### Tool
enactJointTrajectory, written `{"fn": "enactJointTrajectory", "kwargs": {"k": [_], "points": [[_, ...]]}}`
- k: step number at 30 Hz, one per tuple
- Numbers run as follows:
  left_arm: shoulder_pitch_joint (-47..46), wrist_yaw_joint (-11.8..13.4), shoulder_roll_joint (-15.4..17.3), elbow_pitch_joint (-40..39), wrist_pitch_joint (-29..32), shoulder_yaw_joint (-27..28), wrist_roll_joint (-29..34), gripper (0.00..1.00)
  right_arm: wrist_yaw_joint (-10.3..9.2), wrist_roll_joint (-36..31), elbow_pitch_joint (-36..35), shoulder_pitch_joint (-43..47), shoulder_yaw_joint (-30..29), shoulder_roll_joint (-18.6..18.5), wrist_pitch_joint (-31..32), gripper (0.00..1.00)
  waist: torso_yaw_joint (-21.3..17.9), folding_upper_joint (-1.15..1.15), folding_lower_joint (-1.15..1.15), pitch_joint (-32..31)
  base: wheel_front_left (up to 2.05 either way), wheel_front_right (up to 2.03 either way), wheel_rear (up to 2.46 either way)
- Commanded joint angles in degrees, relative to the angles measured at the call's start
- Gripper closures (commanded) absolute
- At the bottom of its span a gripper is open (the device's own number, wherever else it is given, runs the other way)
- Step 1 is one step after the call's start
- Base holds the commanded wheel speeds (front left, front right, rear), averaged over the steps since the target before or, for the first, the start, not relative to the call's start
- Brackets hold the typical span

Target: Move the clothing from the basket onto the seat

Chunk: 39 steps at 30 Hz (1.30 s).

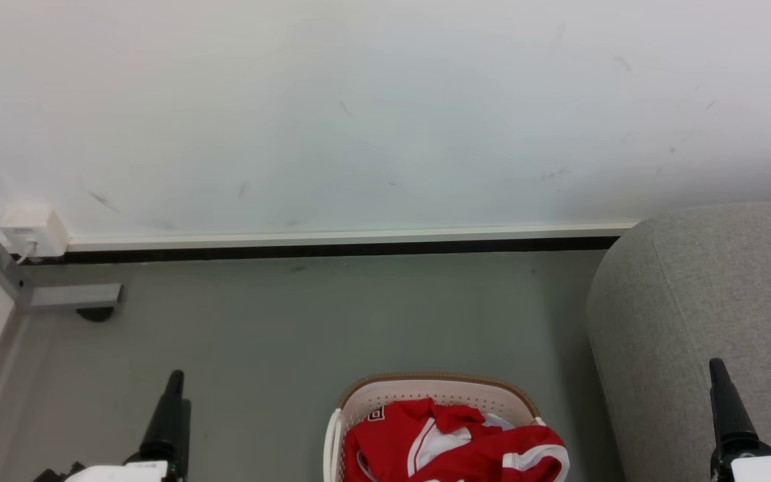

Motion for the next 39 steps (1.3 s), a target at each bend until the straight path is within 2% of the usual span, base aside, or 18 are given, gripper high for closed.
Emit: {"fn": "enactJointTrajectory", "kwargs": {"k": [1,16,39], "points": [[-1.5,-0.1,0.3,-0.9,-0.5,-0.2,2.3,0.0,-0.01,-2.7,-1.5,-0.5,0.3,-0.5,-0.5,0.0,0.0,0.0,0.0,0.0,0.0,0.0,0.0],[-1.6,1.3,0.5,-1.6,-4.0,-1.7,21.7,0.0,-0.03,-24.0,-2.0,-0.9,2.9,-2.1,-4.1,0.0,0.0,0.0,0.0,0.1,0.0,0.0,0.0],[-1.3,2.4,0.6,-3.4,-8.5,-2.9,41.2,0.0,-0.05,-43.7,-2.5,-0.8,4.8,-2.4,-8.6,0.0,0.4,0.0,0.0,0.2,0.0,0.0,0.0]]}}
